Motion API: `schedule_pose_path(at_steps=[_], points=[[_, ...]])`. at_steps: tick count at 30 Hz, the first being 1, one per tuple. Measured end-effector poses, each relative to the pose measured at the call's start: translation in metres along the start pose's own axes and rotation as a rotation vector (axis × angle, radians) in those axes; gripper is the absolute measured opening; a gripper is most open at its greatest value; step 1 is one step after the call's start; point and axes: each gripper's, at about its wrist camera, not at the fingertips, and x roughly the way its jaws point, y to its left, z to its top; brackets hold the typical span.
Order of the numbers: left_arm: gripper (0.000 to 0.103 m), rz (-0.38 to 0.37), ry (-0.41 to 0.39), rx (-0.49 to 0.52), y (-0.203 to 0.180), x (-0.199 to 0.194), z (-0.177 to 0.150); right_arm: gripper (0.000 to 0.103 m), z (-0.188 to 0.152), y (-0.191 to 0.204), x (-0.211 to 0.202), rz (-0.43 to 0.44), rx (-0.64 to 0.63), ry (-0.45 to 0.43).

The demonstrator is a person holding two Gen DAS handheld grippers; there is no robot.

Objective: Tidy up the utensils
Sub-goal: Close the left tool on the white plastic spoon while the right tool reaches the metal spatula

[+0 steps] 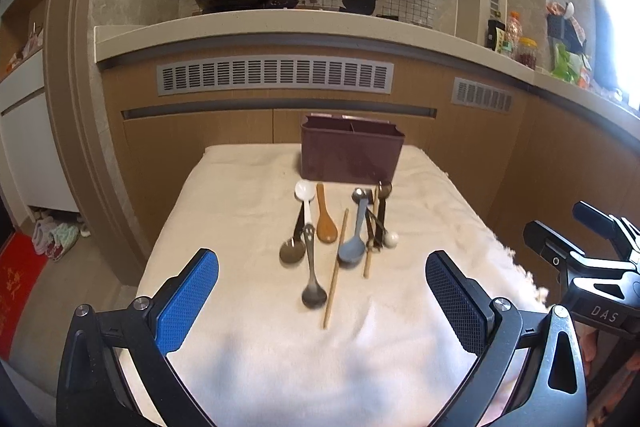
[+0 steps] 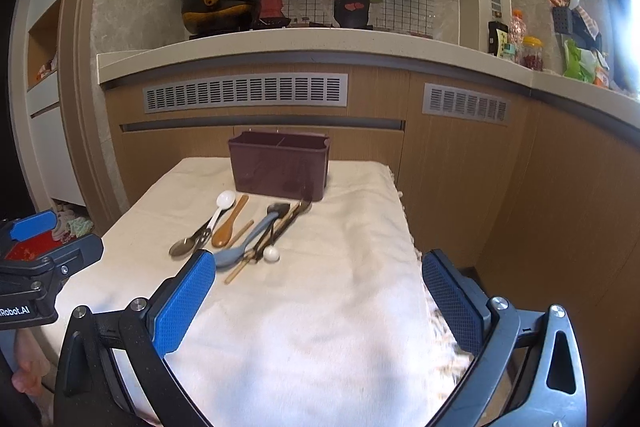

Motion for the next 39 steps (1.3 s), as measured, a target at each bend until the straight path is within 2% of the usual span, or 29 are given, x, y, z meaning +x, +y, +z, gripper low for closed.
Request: schedule_pose_path(at_steps=[5,15,24,26,29,31,33,35,37,39], points=[[0.103,0.022,-0.008,0.036,0.003,0.032,0.023,0.103,0.022,0.005,0.035,0.0,-0.023,0.012],[0.103,0.088,0.089,0.075,0.033,0.119,0.043,0.103,0.041,0.013,0.127,-0.007,-0.055,0.11],[0.103,0.157,0.155,-0.053,0.097,0.166,0.045,0.103,0.038,0.03,0.209,-0.045,-0.135,0.223],[0.103,0.161,0.169,-0.073,0.107,0.172,0.044,0.103,0.038,0.026,0.225,-0.068,-0.127,0.235],[0.103,0.173,0.187,-0.099,0.117,0.181,0.042,0.101,0.037,0.017,0.248,-0.056,-0.086,0.279],[0.103,0.17,0.206,-0.109,0.119,0.19,0.041,0.09,0.032,0.018,0.261,-0.043,-0.079,0.32],[0.103,0.154,0.223,-0.114,0.117,0.199,0.041,0.083,0.027,0.024,0.27,-0.037,-0.099,0.342],[0.103,0.141,0.234,-0.11,0.112,0.206,0.041,0.076,0.023,0.027,0.278,-0.052,-0.113,0.349],[0.103,0.13,0.239,-0.098,0.105,0.212,0.042,0.064,0.023,0.025,0.286,-0.074,-0.096,0.34],[0.103,0.126,0.239,-0.094,0.1,0.215,0.043,0.064,0.026,0.02,0.294,-0.096,-0.073,0.329]])
